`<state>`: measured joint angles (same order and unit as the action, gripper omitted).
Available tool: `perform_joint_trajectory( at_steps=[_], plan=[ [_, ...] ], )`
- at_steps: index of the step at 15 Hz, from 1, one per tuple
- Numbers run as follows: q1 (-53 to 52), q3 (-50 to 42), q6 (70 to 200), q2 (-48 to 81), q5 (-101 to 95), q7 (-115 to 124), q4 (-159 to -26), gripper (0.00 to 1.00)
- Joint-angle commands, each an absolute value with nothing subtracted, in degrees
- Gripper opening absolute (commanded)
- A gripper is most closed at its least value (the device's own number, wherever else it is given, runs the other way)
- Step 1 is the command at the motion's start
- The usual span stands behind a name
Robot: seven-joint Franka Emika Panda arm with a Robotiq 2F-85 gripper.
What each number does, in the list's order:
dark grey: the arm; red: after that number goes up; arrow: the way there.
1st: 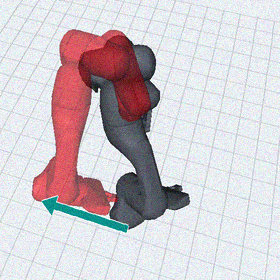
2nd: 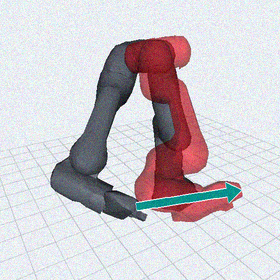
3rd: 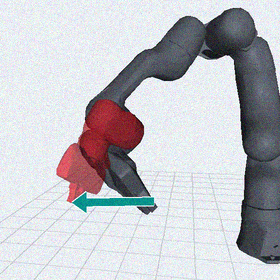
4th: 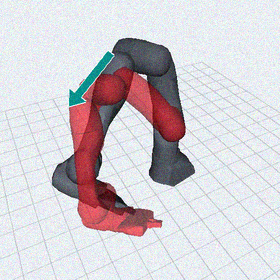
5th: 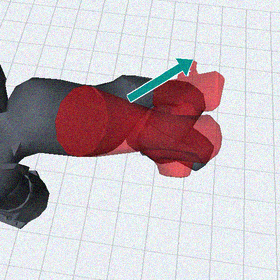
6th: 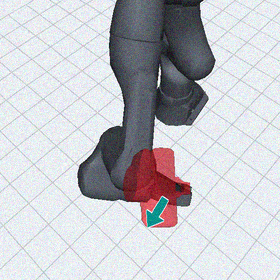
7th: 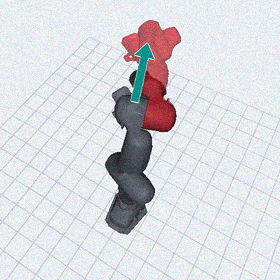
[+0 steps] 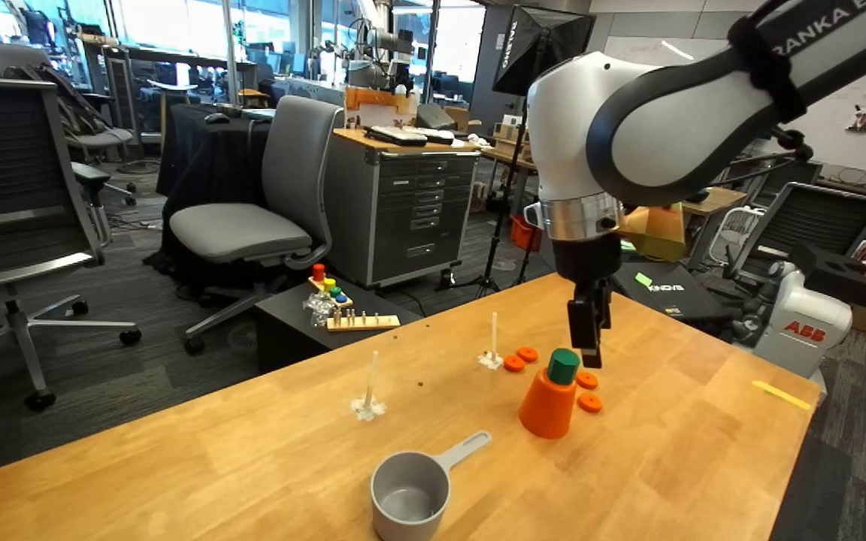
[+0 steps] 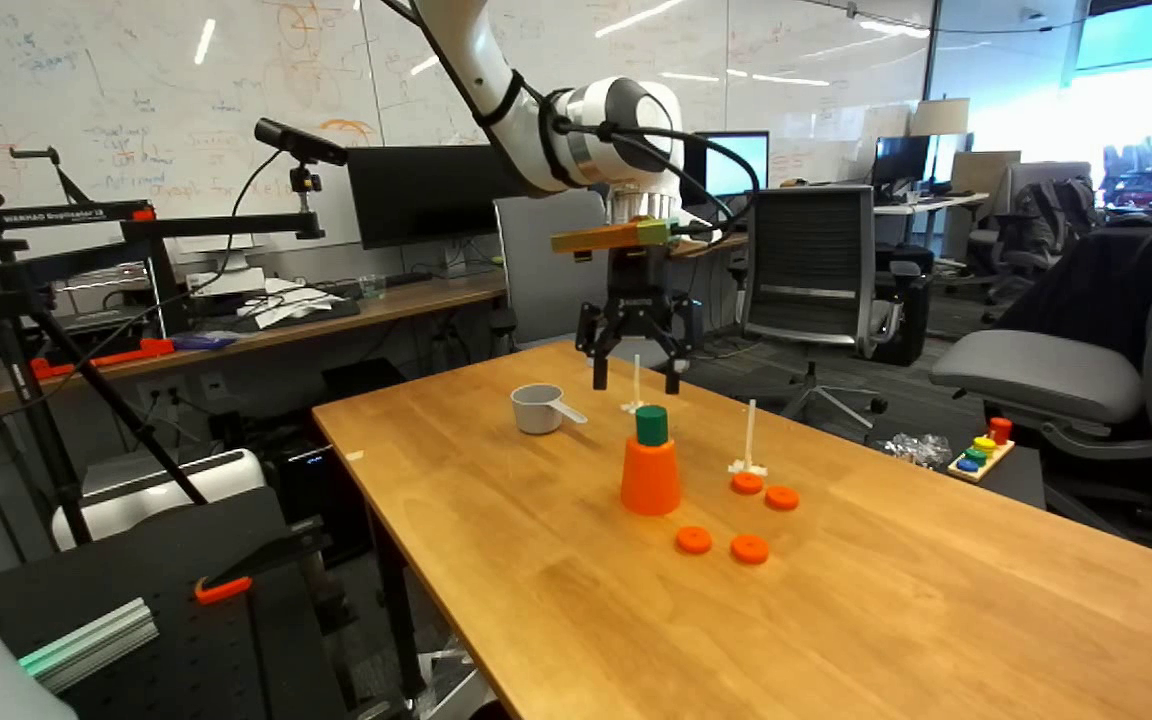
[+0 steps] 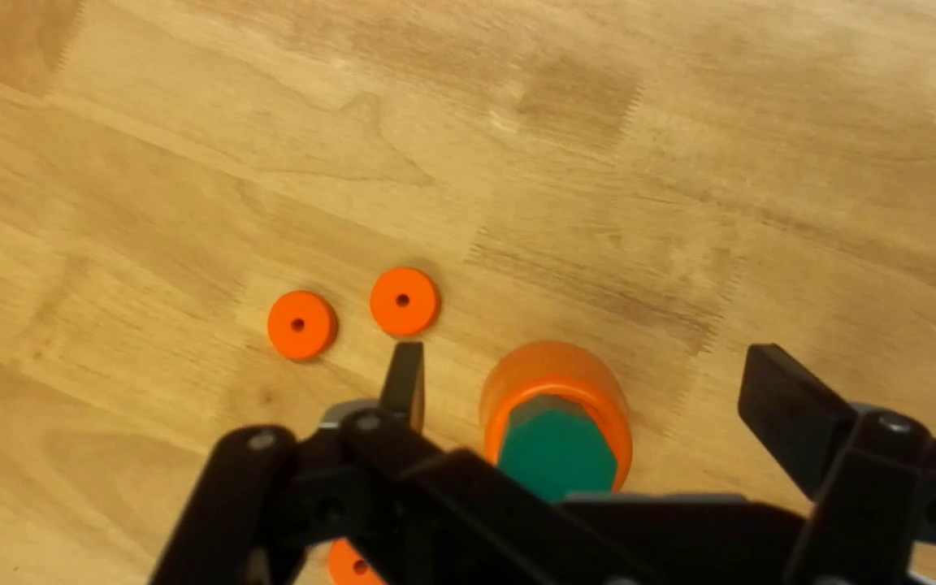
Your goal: Pick up the green block from the top of the orange cup and put it in the grey cup. Pick up the orange cup from the table, move it to the right, pick up the orange and yellow blocks and put them in the grey cup.
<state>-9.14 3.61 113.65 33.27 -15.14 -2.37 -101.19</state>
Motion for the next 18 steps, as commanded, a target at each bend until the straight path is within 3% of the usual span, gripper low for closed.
perform_joint_trajectory(
  at_steps=[1, 12, 13, 15, 18],
  plan=[
    [-10.1, 2.5, 110.5, 36.6, -17.7, -2.4, -95.8, 1.0],
    [-10.5, 2.8, 109.0, 43.9, -17.7, -3.5, -87.7, 1.0],
    [-10.4, 2.9, 109.0, 44.2, -17.5, -3.6, -87.3, 0.75],
    [-9.8, 2.7, 108.7, 44.9, -17.0, -3.9, -86.6, 0.66],
    [-8.6, 2.4, 107.7, 46.1, -16.3, -4.3, -85.2, 0.42]
  ],
)
